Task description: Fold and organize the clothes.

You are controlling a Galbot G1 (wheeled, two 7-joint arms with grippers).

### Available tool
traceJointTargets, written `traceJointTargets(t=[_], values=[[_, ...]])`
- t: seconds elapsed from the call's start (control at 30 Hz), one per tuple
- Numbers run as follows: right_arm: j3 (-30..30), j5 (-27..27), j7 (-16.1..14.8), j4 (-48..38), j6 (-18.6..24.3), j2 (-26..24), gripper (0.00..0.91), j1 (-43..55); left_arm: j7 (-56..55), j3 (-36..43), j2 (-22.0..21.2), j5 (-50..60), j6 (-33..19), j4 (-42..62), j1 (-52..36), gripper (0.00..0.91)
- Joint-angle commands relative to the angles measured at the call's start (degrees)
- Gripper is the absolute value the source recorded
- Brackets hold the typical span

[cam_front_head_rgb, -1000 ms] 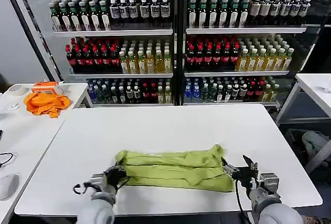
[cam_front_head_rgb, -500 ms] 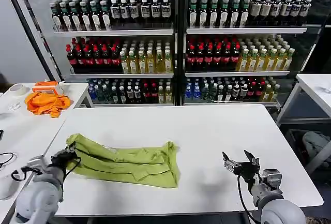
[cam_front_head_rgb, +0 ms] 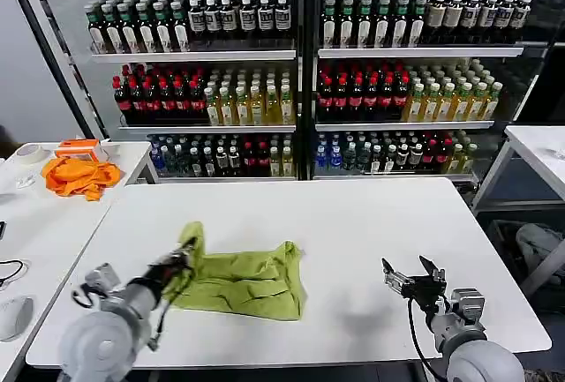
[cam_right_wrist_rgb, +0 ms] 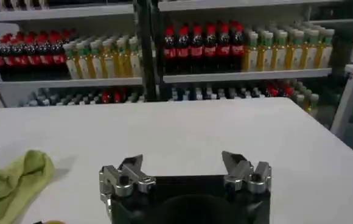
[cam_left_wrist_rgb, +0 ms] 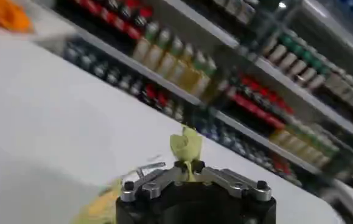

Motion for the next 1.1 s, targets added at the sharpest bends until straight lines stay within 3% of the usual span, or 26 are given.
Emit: traceJointTargets(t=[0.03,0.1,0.17,0.2,0.47,0.7,0.87,1.1], values=[[-0.05,-0.08,-0.08,0.09,0.07,0.16,0.907,0.08,-0.62,13.33,-7.13,0.15,0.62,2.16,-3.91,0.02],[-0.21,-0.14,-0.09,0.05,0.09,0.34,0.907,0.18,-0.49,14.69,-7.67,2.01,0.37,4.04,-4.57,0.05],[-0.41,-0.28,-0.09,0.03,0.11,0.45,0.907,0.25,-0.41,15.86,-8.27,4.02,0.43,6.09,-5.37,0.524],[-0.55,-0.33,-0.08,0.03,0.11,0.48,0.907,0.29,-0.33,16.44,-8.5,4.76,0.62,6.84,-5.74,0.907],[-0.57,-0.35,-0.06,-0.01,0.08,0.11,0.907,0.39,4.17,19.9,-9.58,11.35,-0.81,6.72,-5.64,0.907],[-0.55,-0.28,-0.1,-0.27,0.06,-0.41,0.907,0.75,2.93,17.3,-9.49,17.19,-2.5,2.06,-5.25,0.907],[-0.75,-0.2,-0.37,-0.45,0.18,-0.22,0.907,1.1,3.08,8.59,-3.73,24.19,-2.6,0.17,-1.88,0.907],[-1.73,-0.65,-0.66,-0.83,0.6,0.57,0.907,1.27,4.3,-1.11,2.32,24.82,-1.38,3.4,4.24,0.907]])
